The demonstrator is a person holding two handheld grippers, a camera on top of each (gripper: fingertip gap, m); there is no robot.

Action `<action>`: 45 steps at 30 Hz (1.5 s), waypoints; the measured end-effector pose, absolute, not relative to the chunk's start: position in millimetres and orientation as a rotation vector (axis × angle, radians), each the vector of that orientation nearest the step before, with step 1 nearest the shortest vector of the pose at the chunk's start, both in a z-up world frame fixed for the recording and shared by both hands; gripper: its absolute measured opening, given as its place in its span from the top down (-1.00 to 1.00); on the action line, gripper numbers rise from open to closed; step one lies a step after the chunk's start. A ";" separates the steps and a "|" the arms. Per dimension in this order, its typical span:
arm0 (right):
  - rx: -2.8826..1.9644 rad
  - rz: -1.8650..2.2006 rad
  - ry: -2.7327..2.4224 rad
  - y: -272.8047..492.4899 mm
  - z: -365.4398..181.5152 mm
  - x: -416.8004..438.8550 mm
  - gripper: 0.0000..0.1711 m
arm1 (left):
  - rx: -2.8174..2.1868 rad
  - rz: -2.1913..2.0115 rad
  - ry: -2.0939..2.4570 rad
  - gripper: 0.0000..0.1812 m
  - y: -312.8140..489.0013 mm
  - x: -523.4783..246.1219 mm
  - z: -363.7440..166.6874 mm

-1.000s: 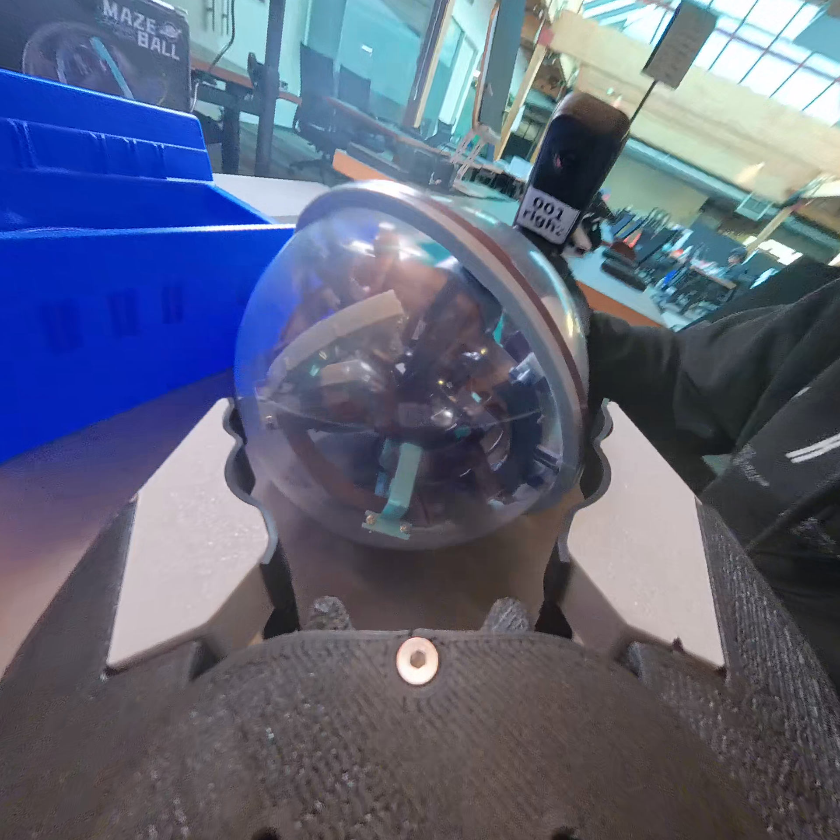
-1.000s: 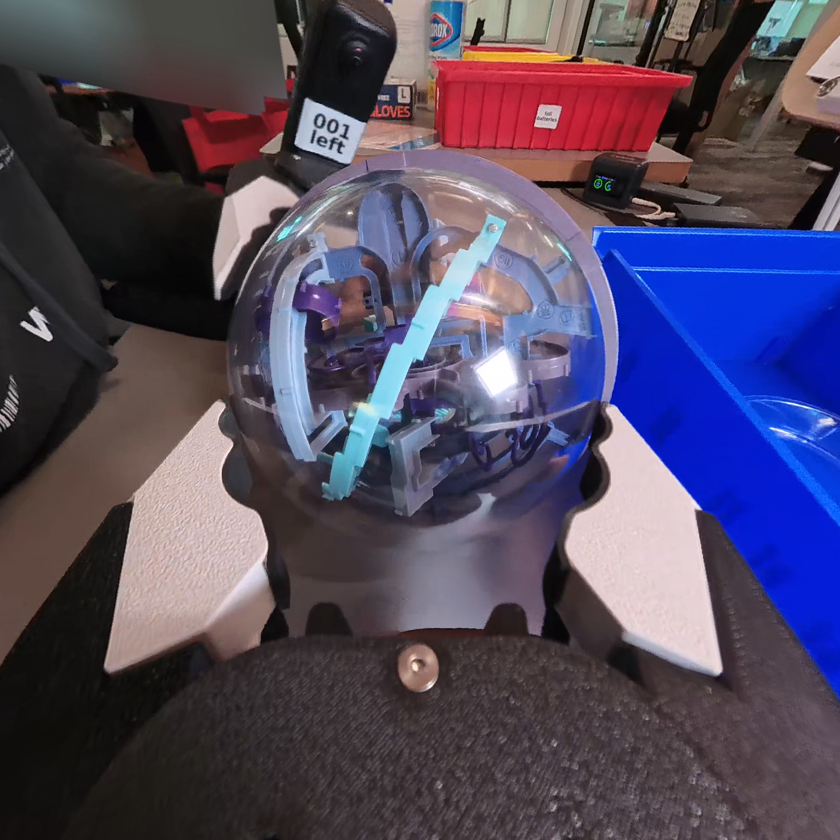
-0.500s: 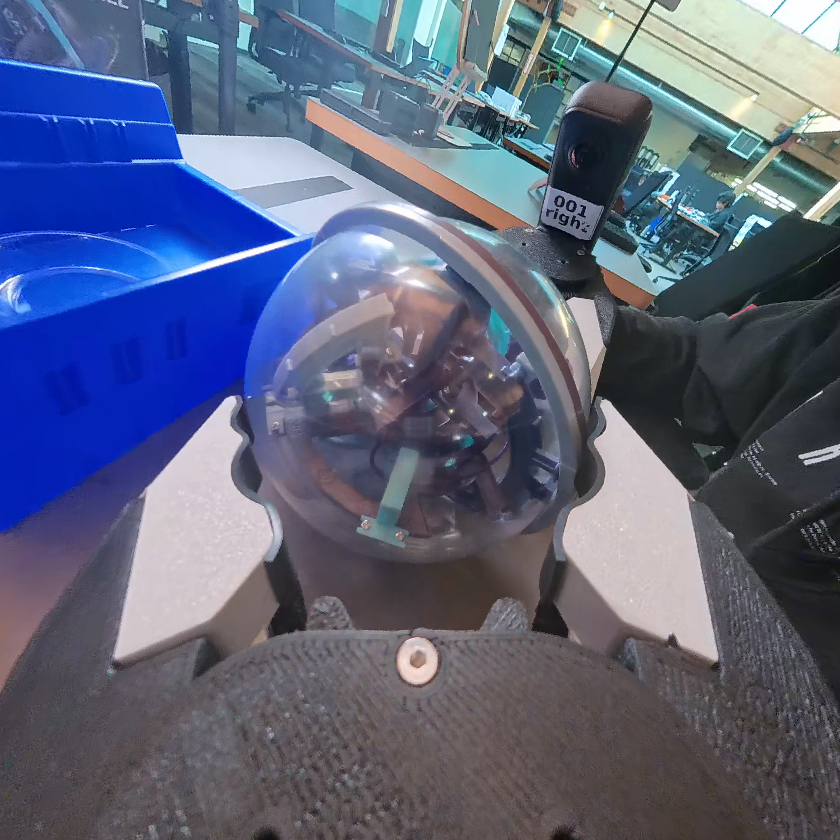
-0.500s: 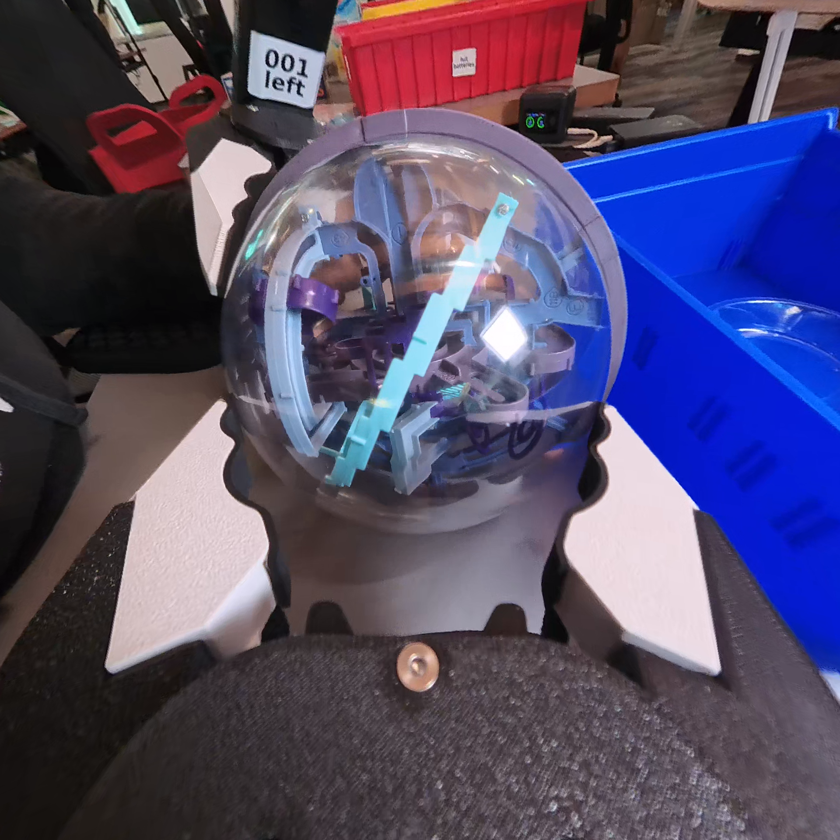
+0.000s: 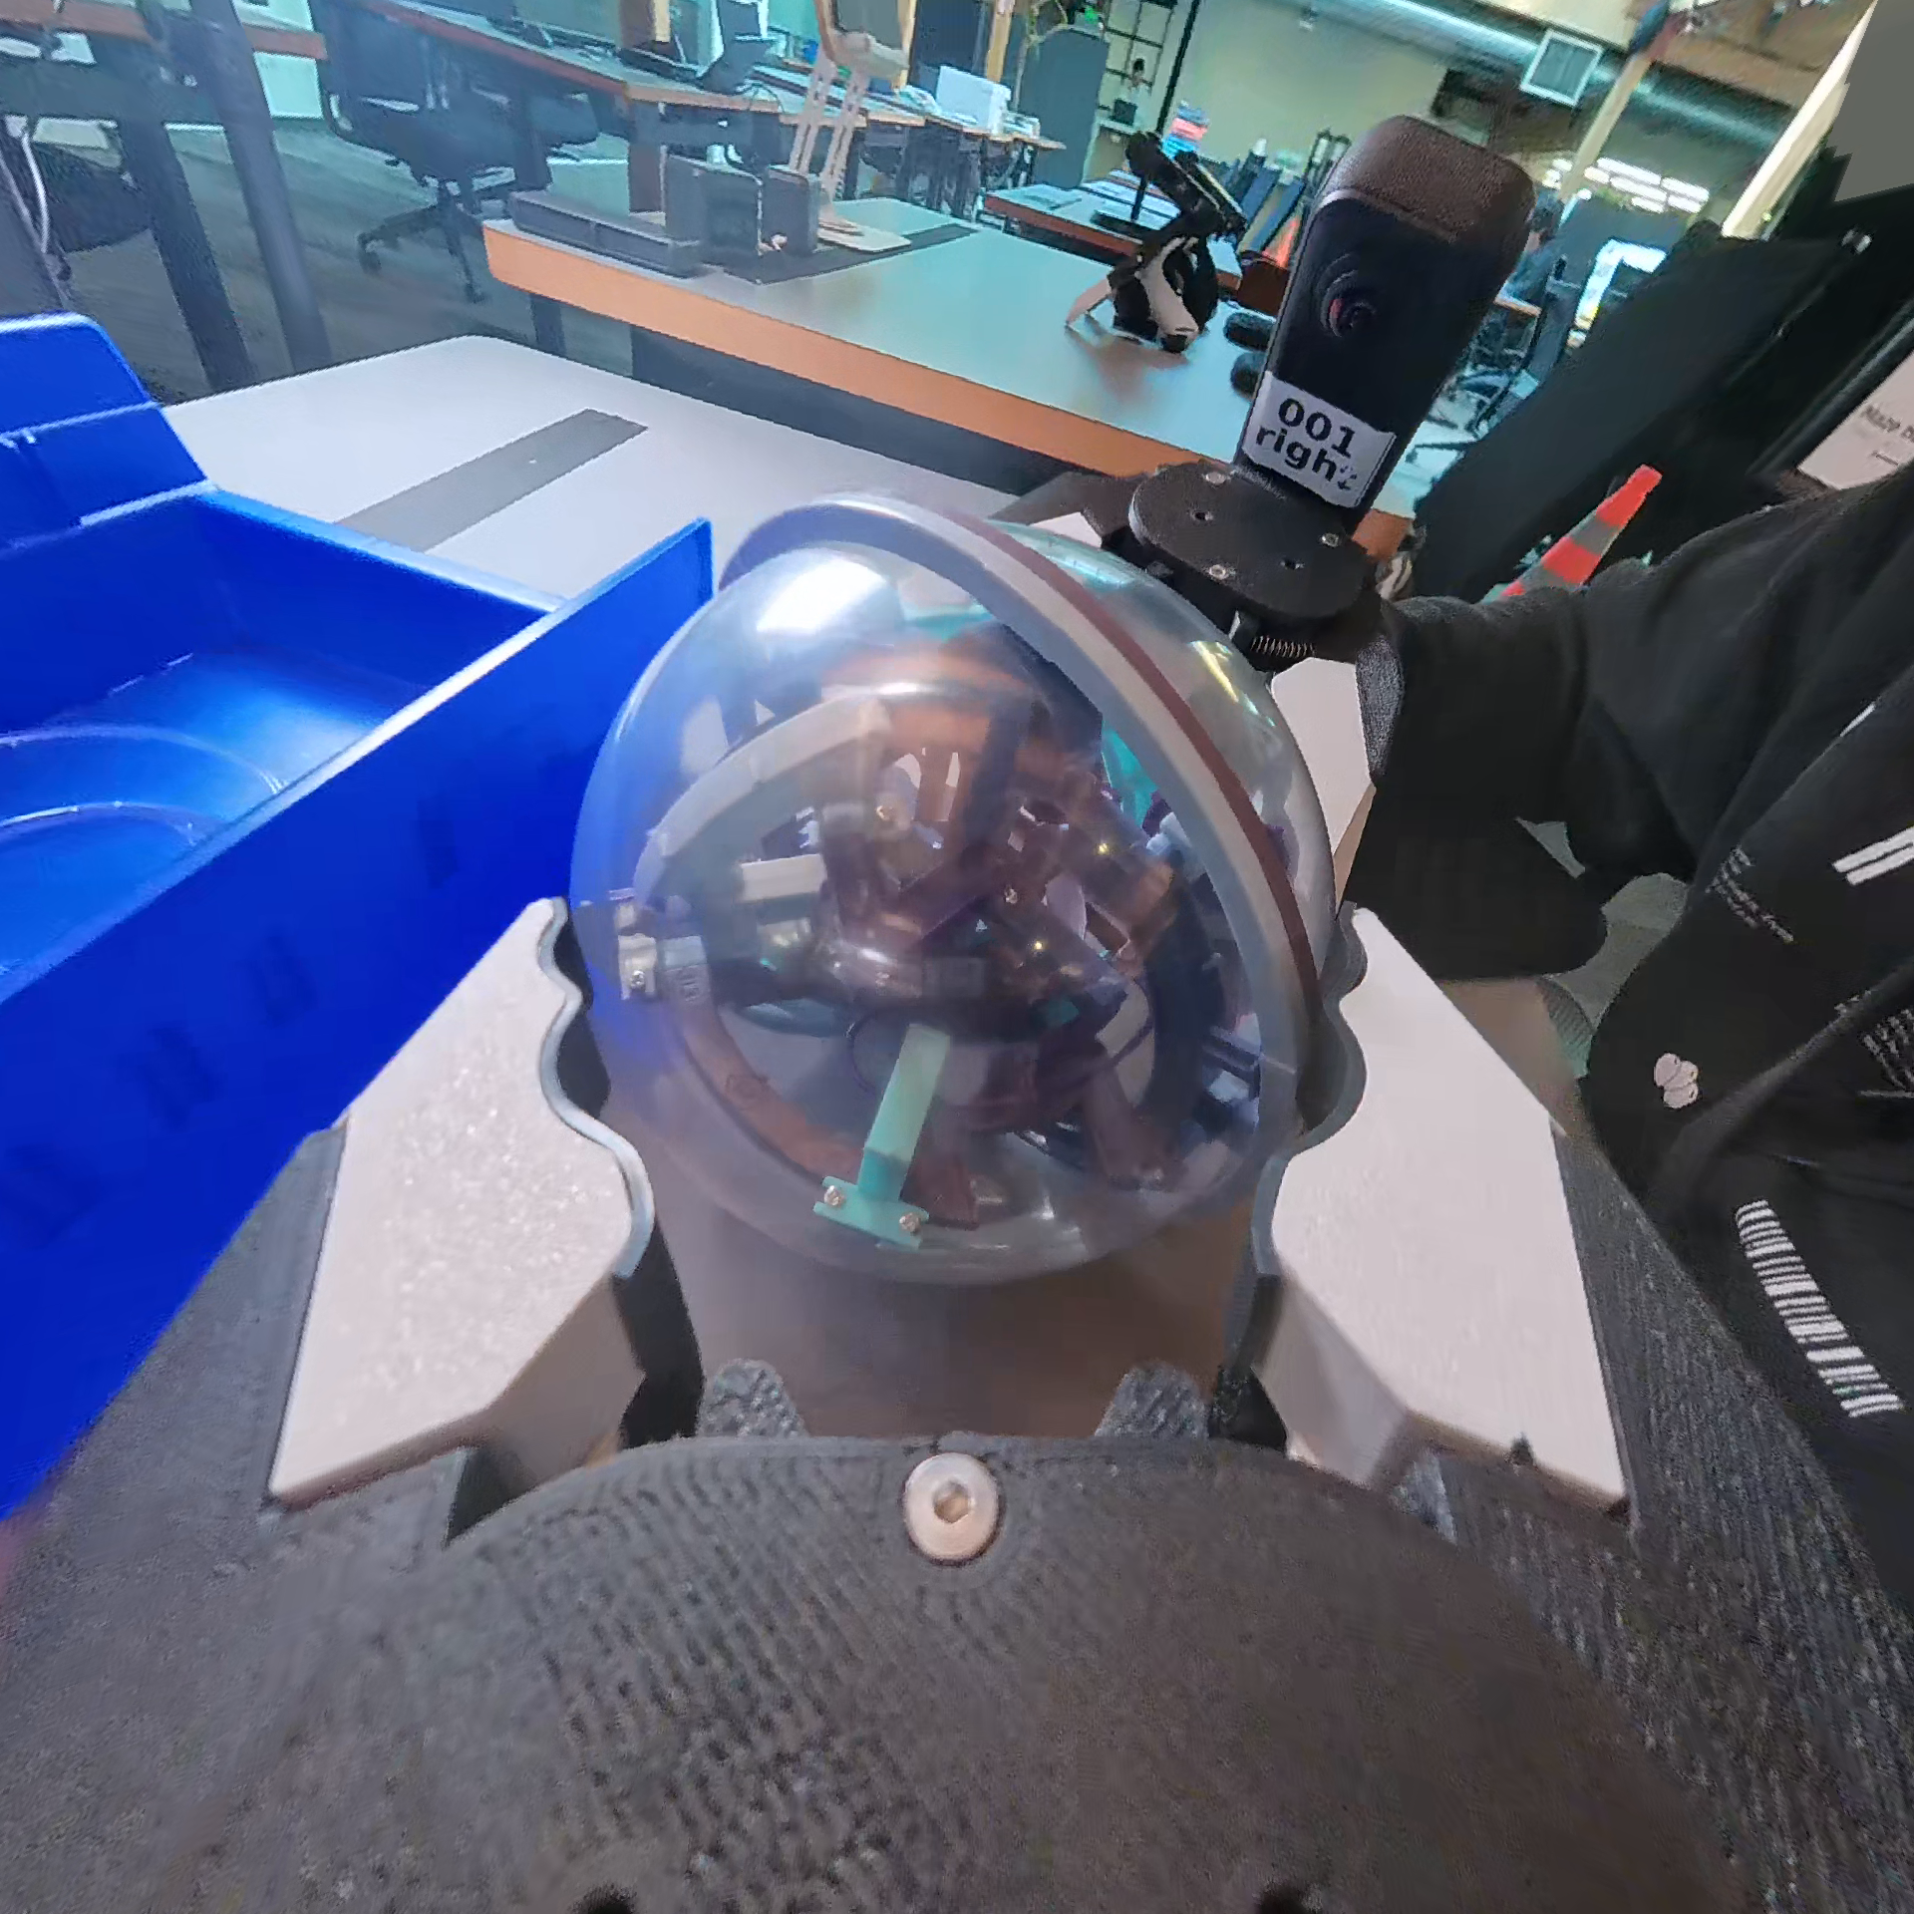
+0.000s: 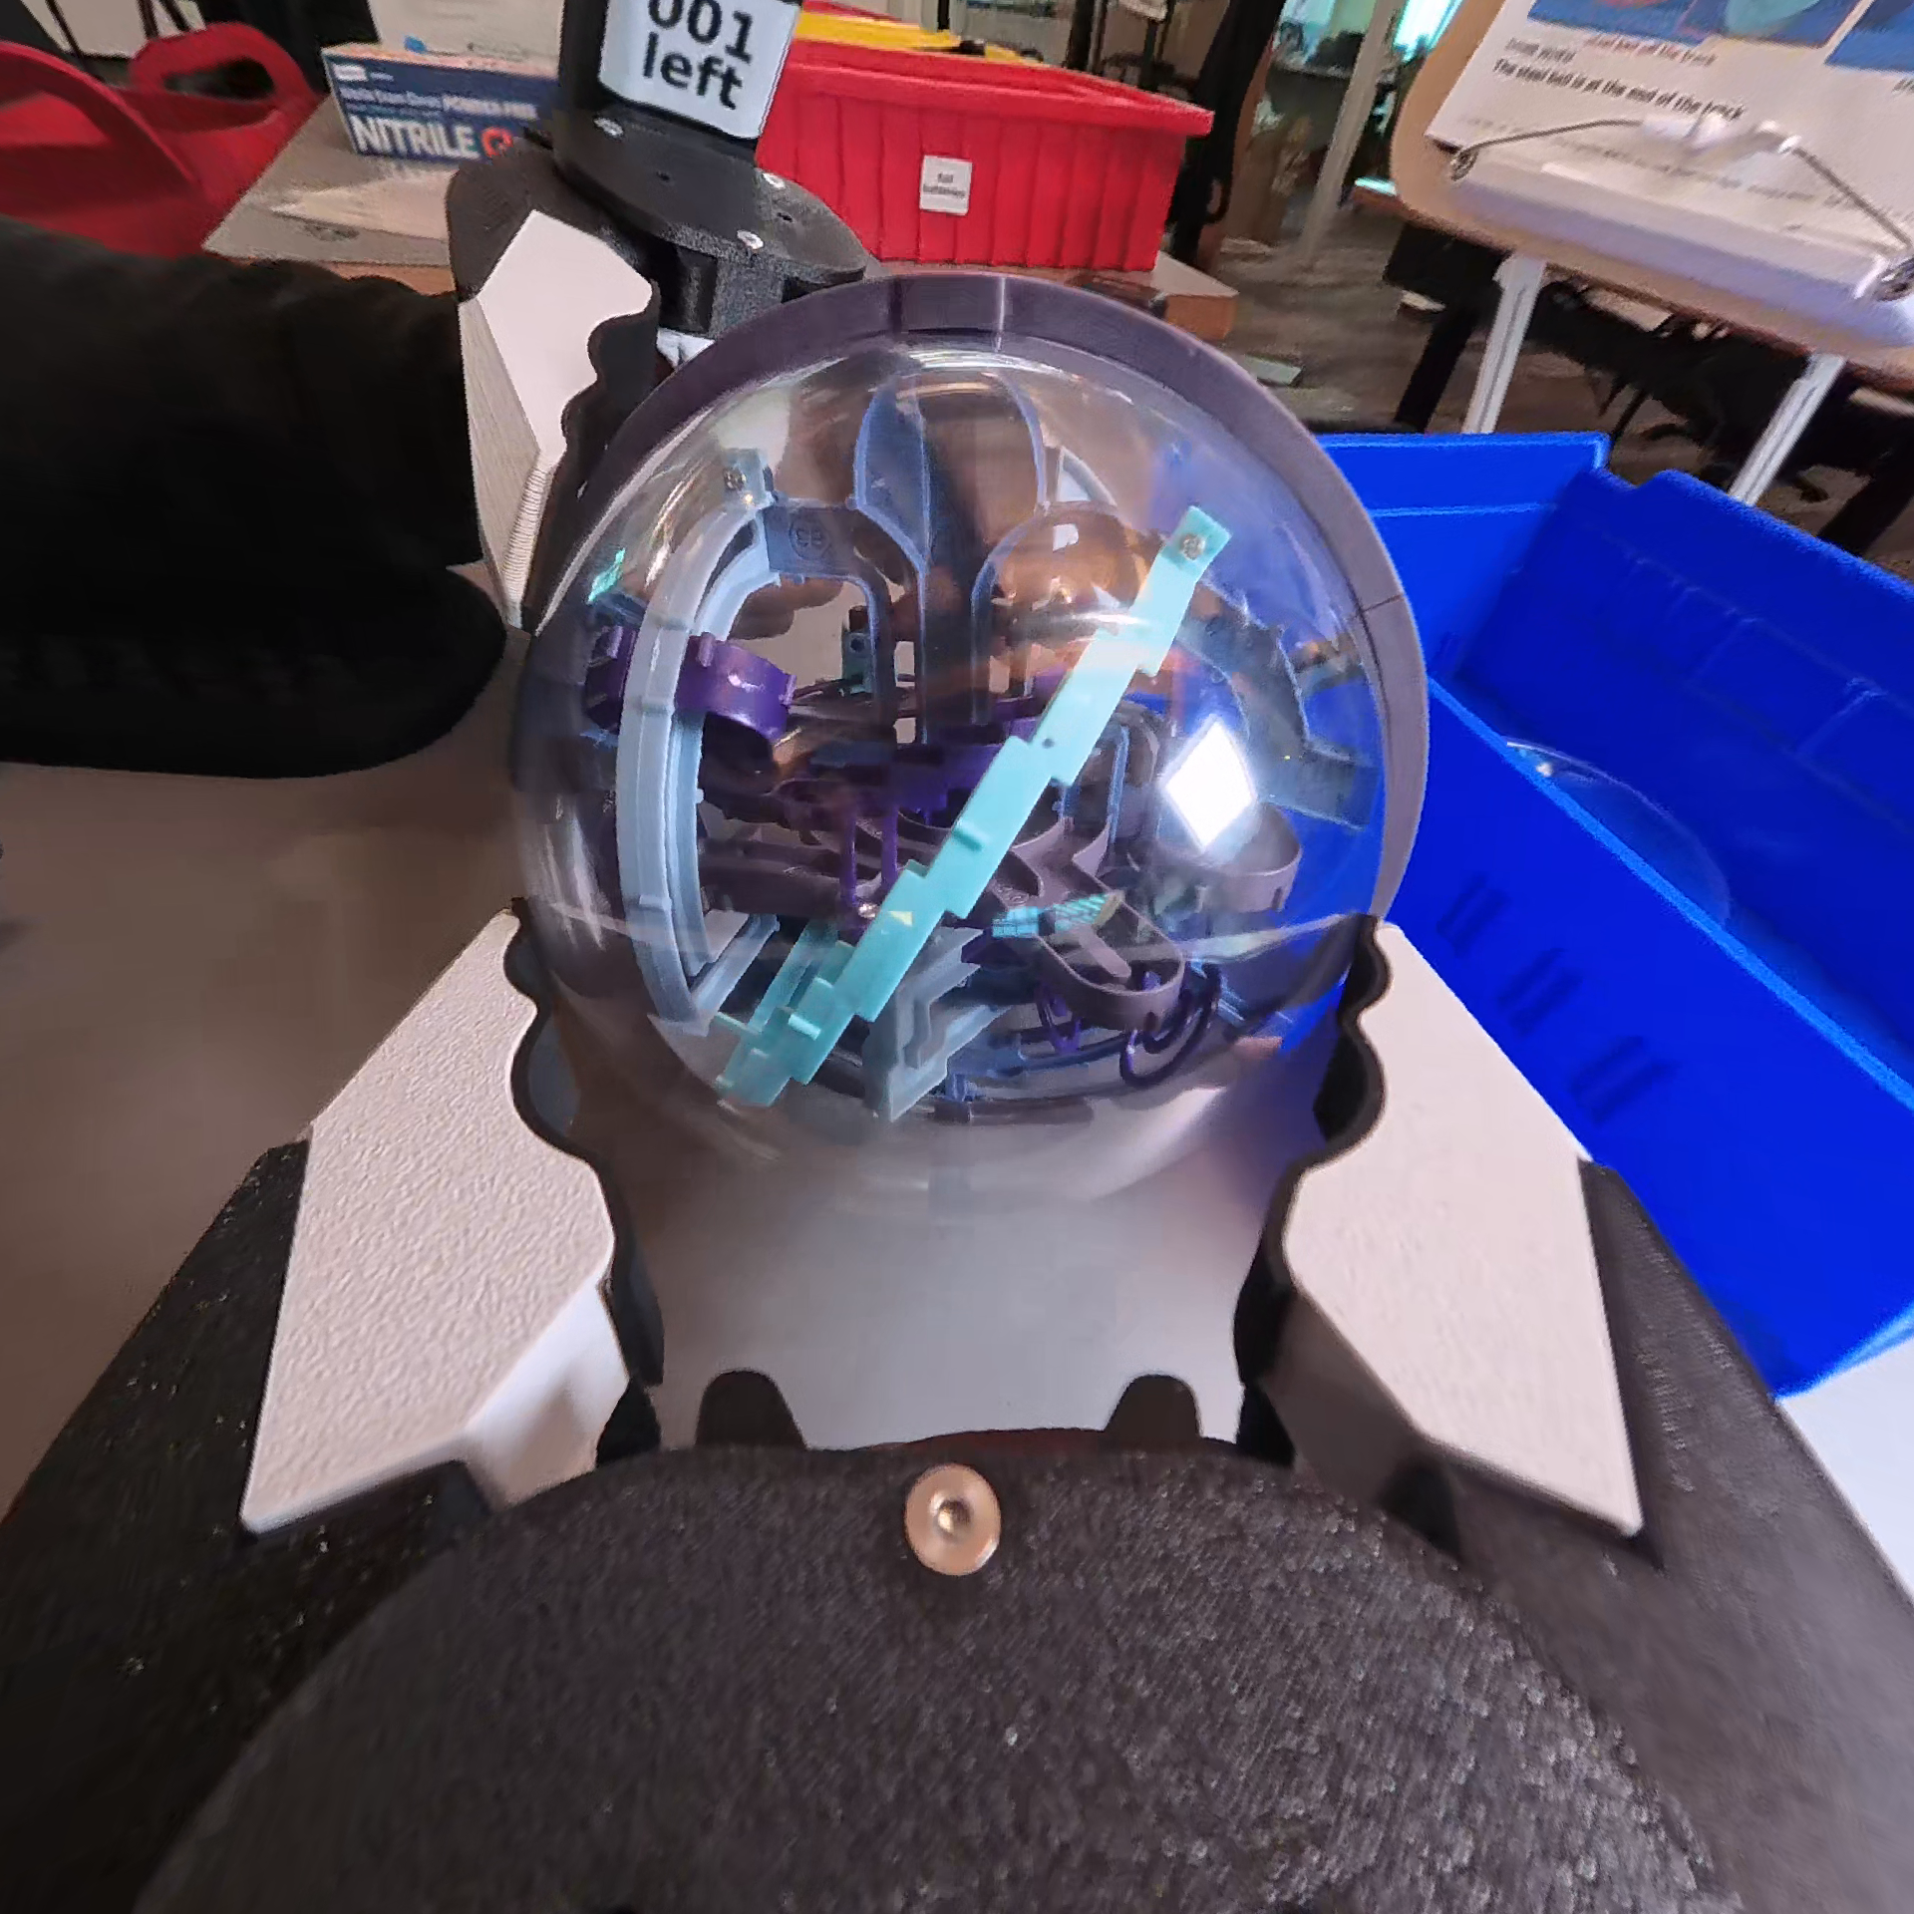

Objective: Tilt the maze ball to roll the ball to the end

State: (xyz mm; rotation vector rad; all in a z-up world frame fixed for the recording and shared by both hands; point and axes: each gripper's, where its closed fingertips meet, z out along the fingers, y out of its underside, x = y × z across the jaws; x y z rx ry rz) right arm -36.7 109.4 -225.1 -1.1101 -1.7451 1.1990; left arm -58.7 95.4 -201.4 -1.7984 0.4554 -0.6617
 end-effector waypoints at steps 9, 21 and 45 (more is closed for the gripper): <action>-1.167 1.185 -1.621 107.2 -225.9 -41.0 -0.69 | -1.786 -0.719 0.545 -0.49 97.7 -64.2 -196.0; -1.173 1.219 -1.614 108.2 -229.5 -34.0 -0.56 | -1.808 -0.809 0.668 -0.46 100.6 -67.1 -190.1; -1.149 1.213 -1.627 101.1 -232.1 -36.0 -0.53 | -1.864 -0.499 0.526 -0.52 90.9 -64.5 -193.6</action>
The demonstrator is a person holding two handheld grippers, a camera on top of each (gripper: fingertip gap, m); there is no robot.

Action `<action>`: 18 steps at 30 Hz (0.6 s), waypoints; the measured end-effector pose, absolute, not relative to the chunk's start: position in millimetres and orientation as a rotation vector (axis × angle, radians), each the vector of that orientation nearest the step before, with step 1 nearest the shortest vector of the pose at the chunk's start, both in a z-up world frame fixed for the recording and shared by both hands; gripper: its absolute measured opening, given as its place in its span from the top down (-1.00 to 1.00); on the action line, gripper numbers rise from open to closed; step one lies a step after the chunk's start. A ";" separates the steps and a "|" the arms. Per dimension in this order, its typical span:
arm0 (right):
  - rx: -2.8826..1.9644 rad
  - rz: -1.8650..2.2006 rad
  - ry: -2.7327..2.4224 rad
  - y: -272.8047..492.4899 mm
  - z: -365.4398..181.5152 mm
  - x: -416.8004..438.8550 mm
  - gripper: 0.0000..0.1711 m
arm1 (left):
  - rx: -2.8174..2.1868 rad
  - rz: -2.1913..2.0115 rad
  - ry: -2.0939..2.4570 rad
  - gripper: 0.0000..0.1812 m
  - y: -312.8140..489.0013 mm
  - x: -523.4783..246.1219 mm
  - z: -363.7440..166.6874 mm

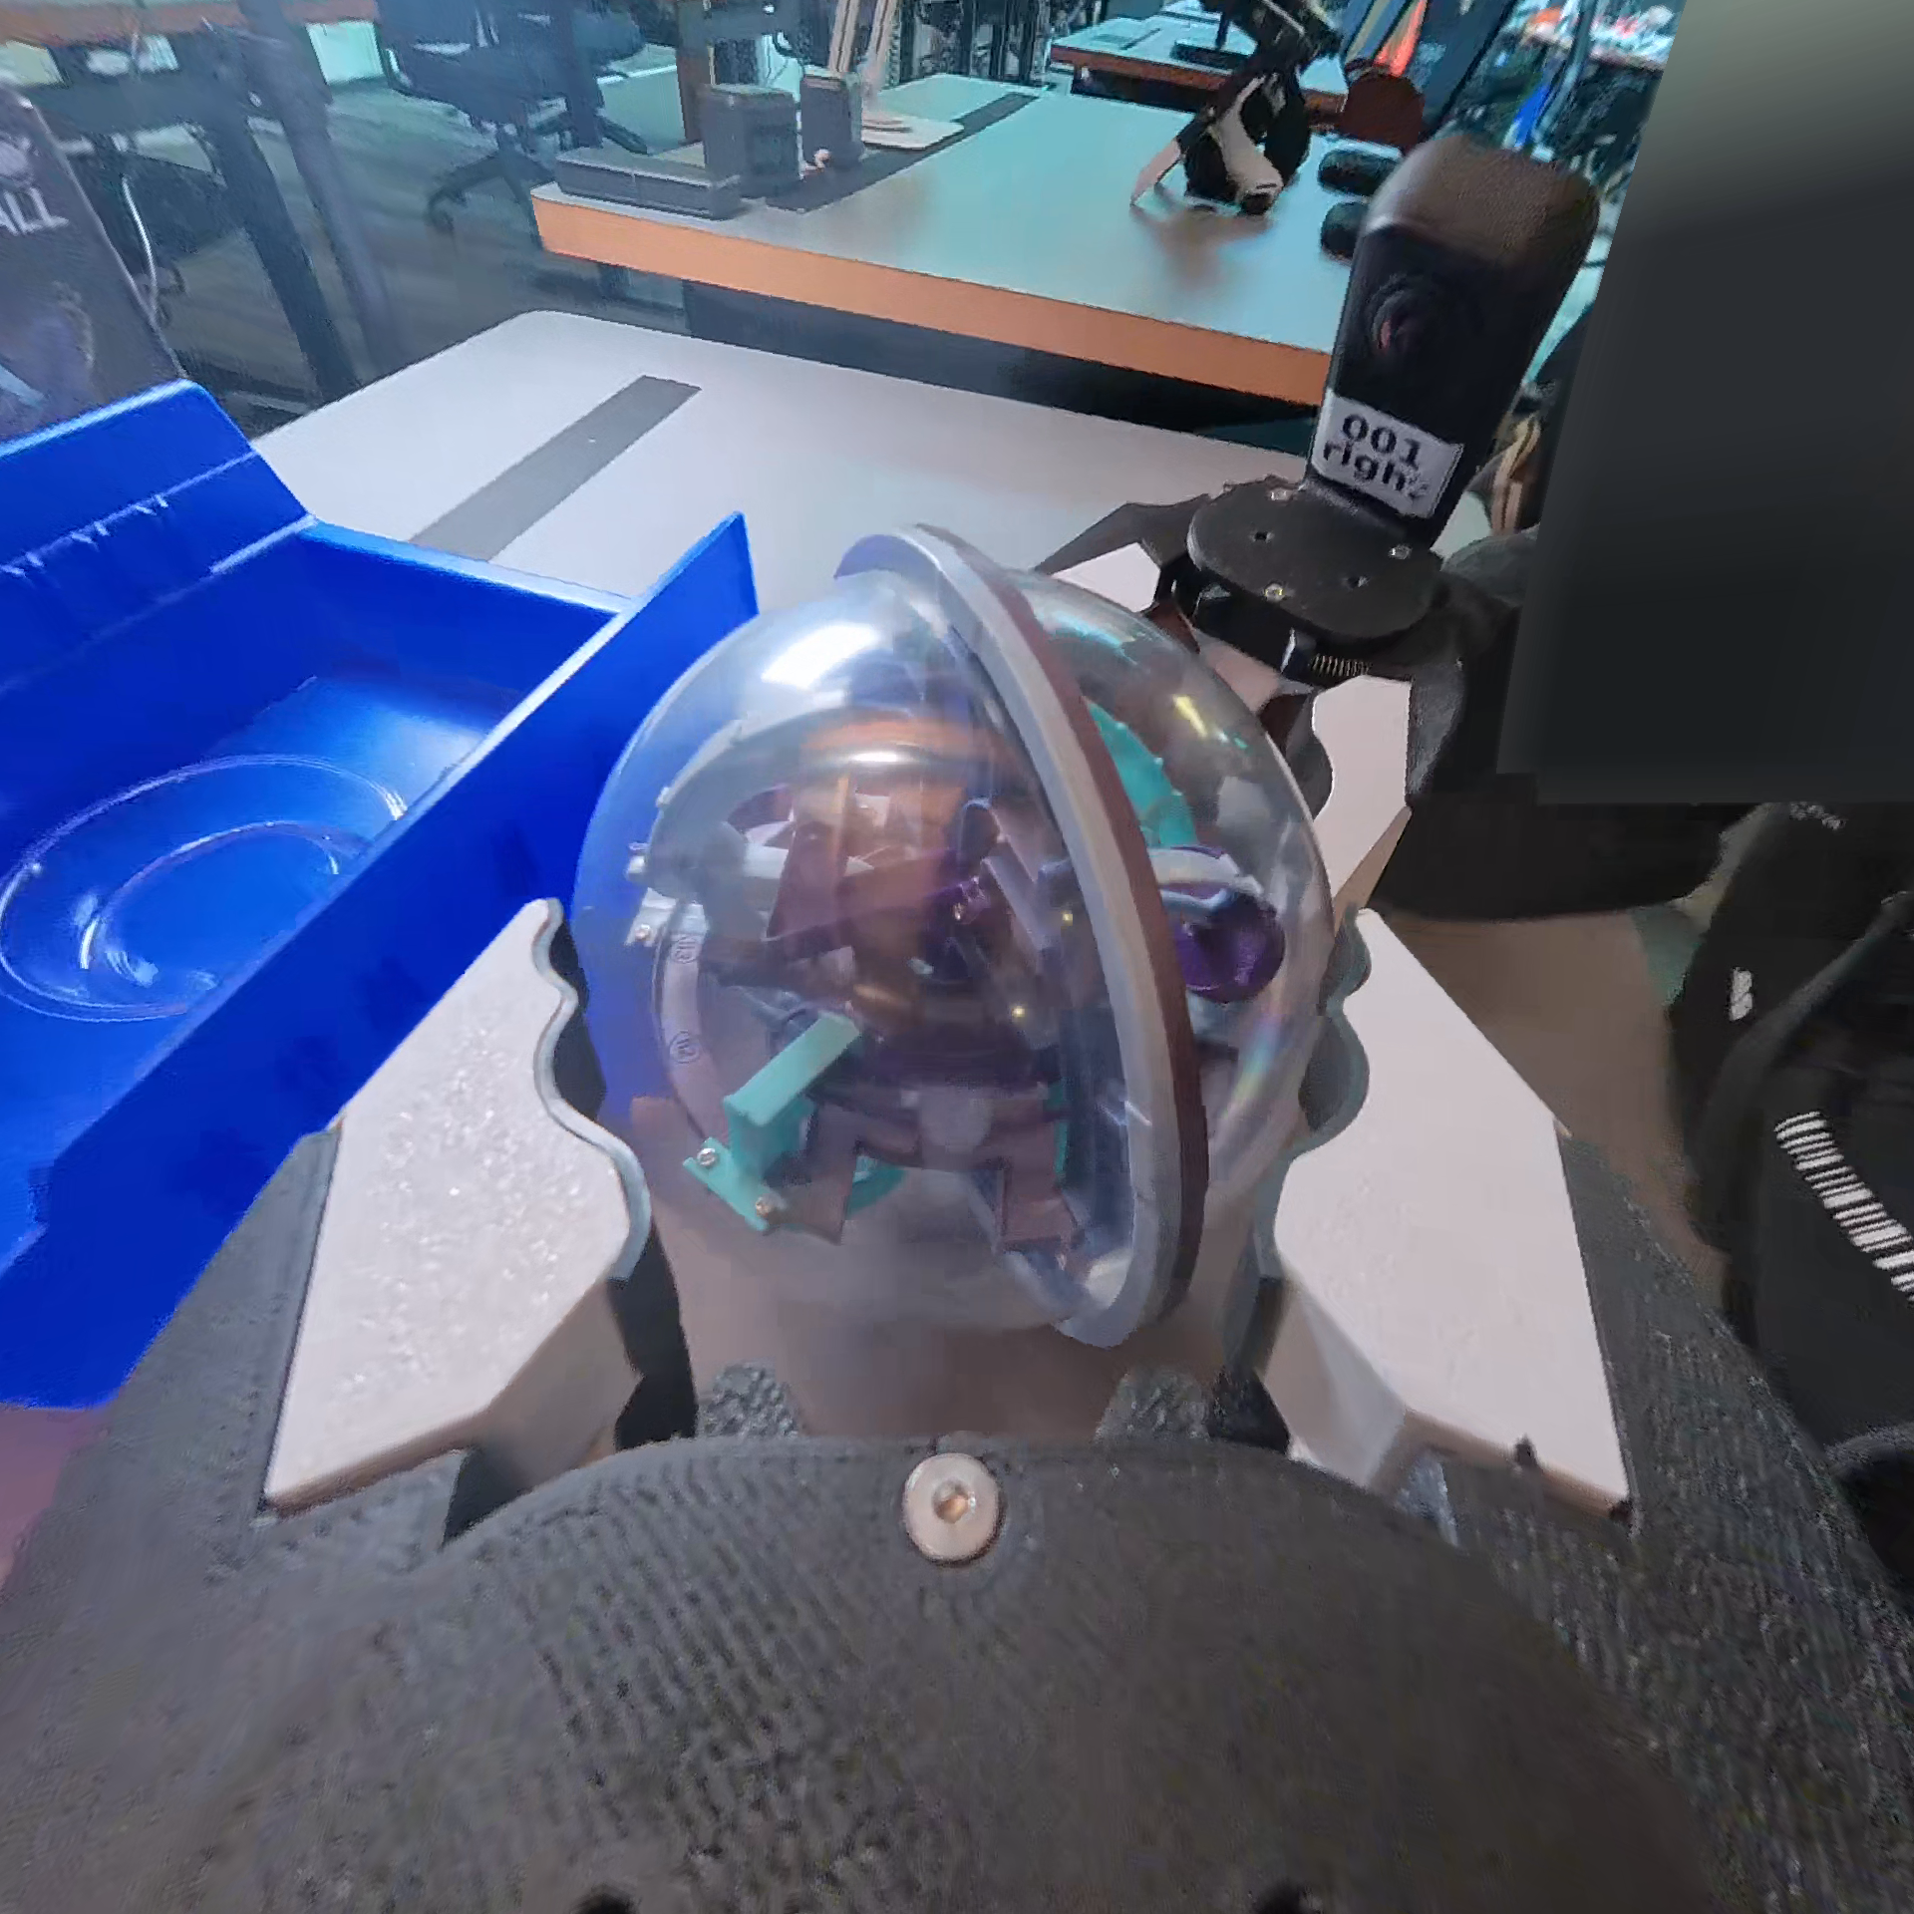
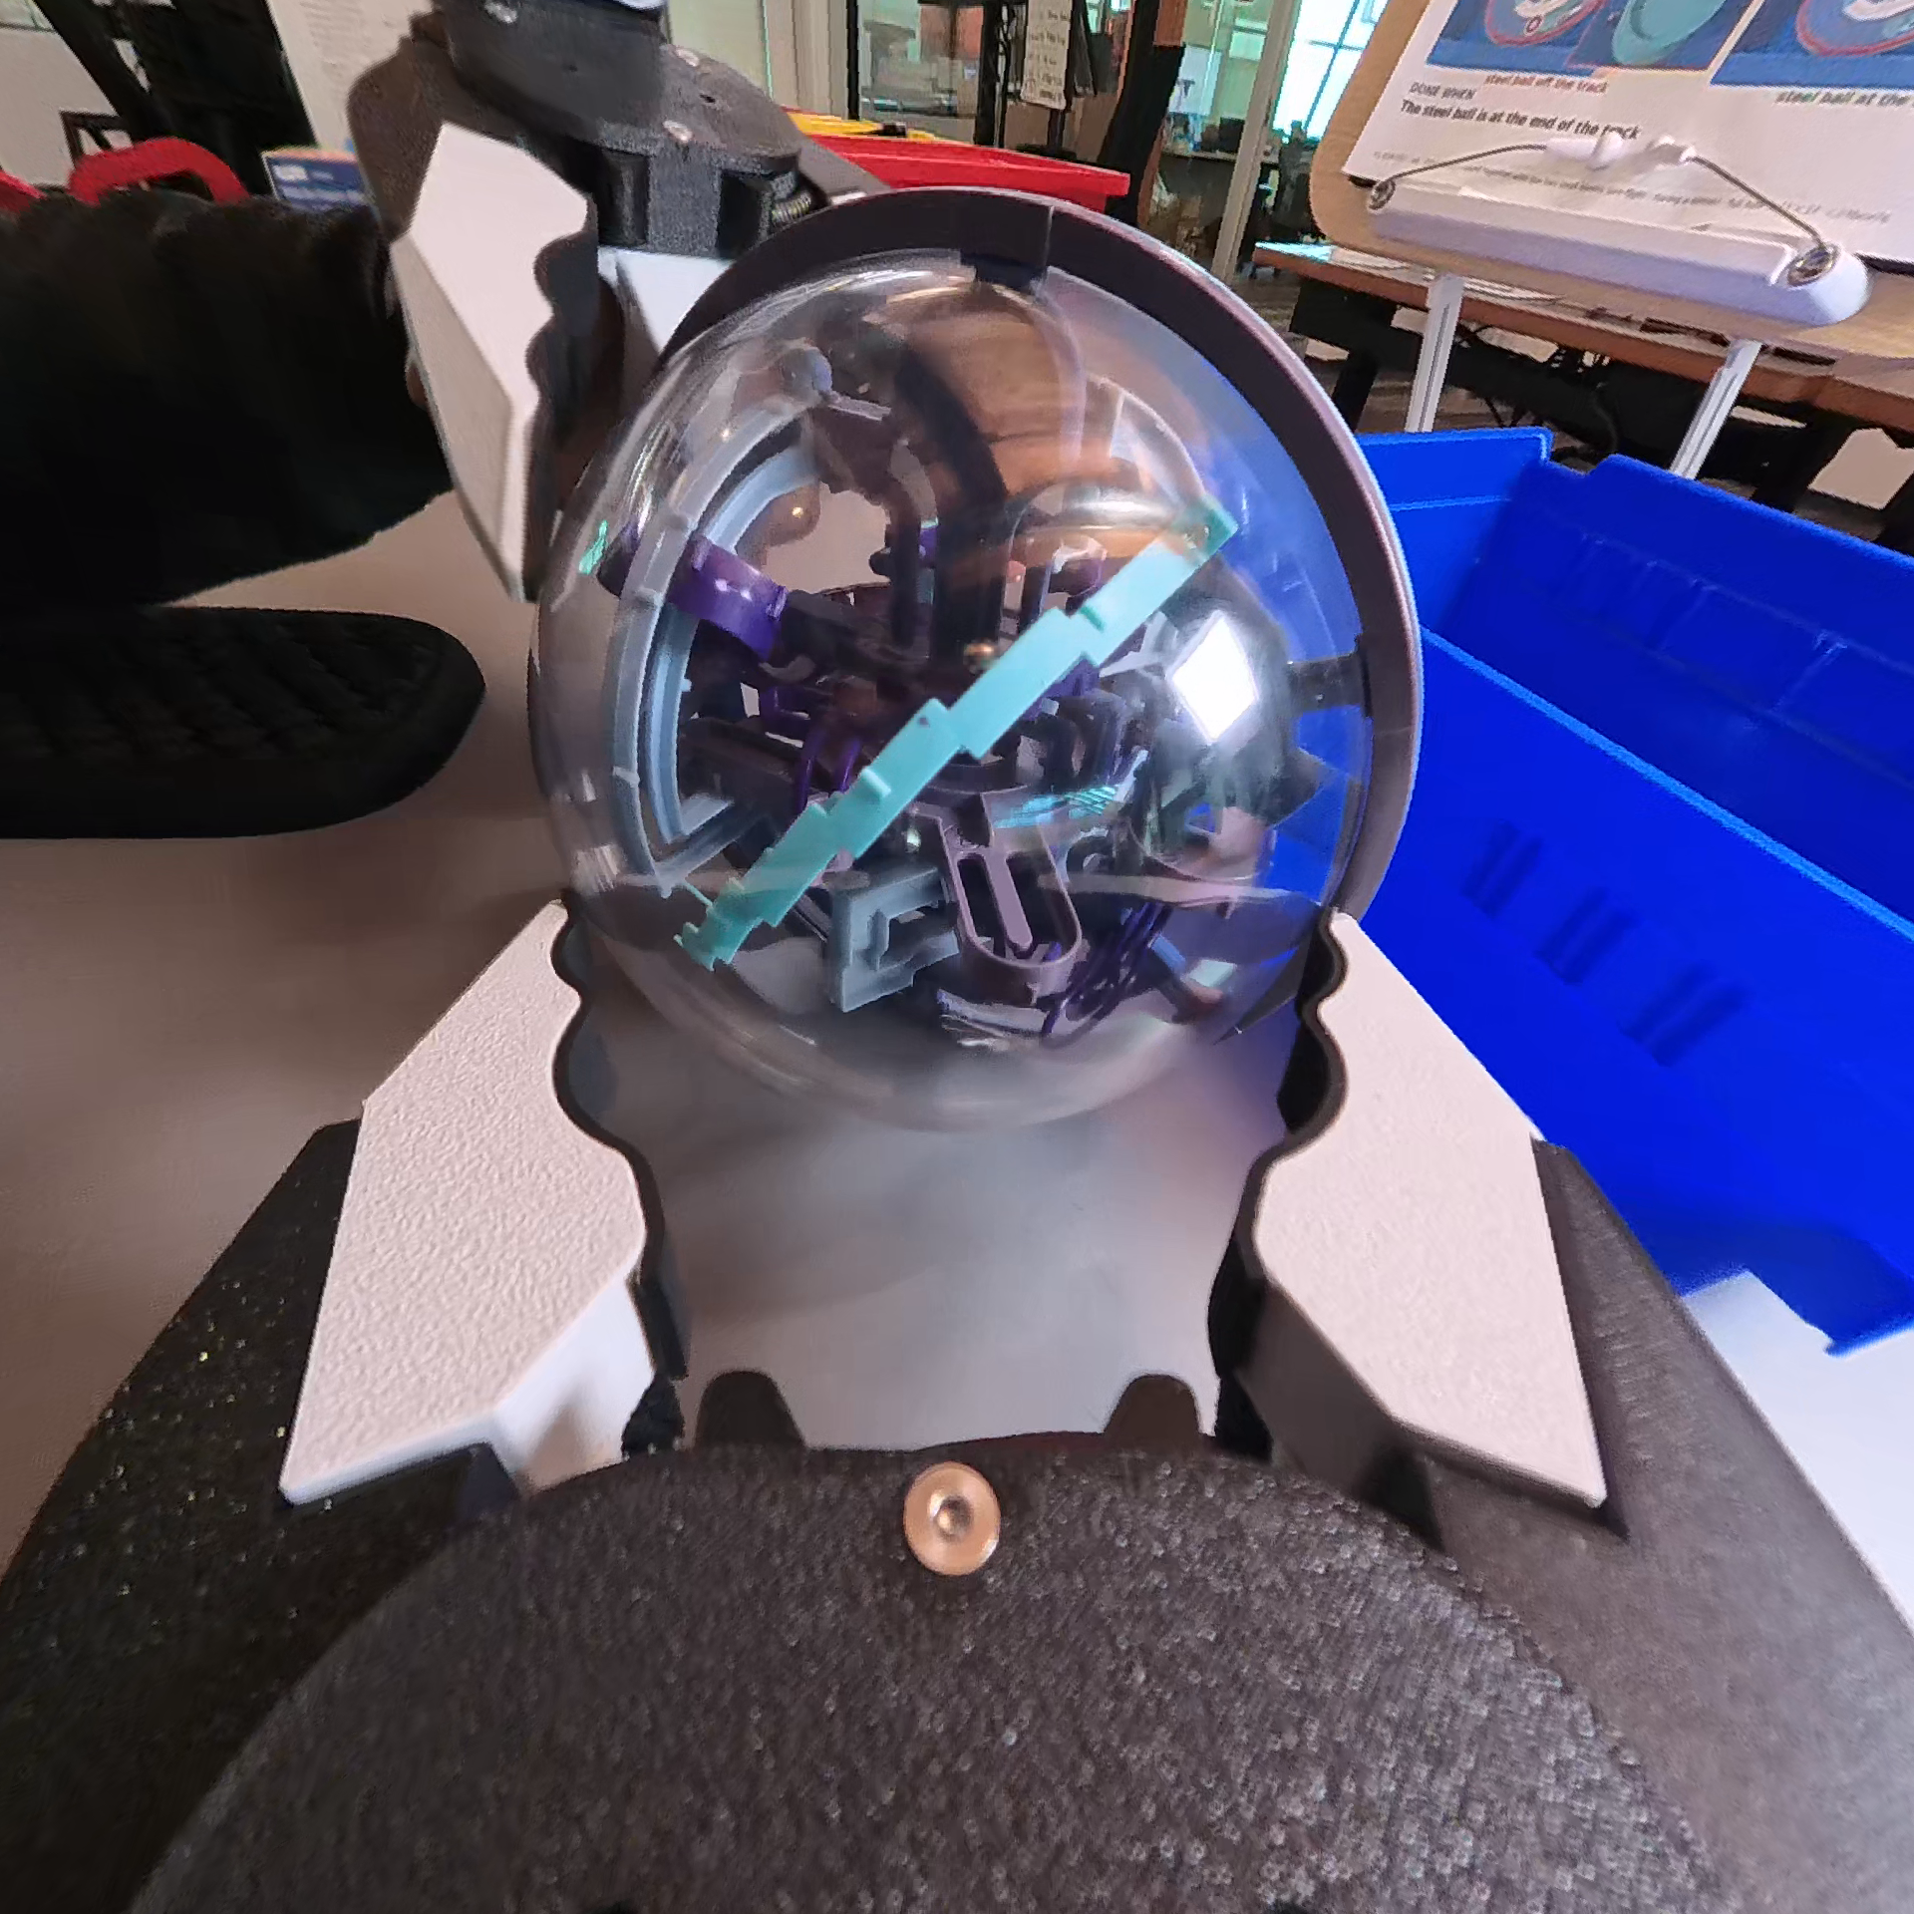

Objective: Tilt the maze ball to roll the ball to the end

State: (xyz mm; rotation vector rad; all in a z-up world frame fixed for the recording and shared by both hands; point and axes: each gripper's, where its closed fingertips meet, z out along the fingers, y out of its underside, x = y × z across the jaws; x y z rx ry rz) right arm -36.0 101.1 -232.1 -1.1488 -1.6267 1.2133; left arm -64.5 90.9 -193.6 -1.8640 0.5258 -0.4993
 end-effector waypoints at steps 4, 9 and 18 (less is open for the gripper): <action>-1.143 1.200 -1.636 99.8 -233.0 -35.4 -0.54 | -1.843 -0.487 0.535 -0.51 89.2 -62.8 -192.7; -1.135 1.188 -1.643 98.9 -233.5 -35.1 -0.55 | -1.850 -0.477 0.558 -0.50 87.5 -62.0 -192.3; -1.142 1.195 -1.643 99.5 -233.5 -34.9 -0.55 | -1.843 -0.498 0.555 -0.48 88.0 -62.5 -191.1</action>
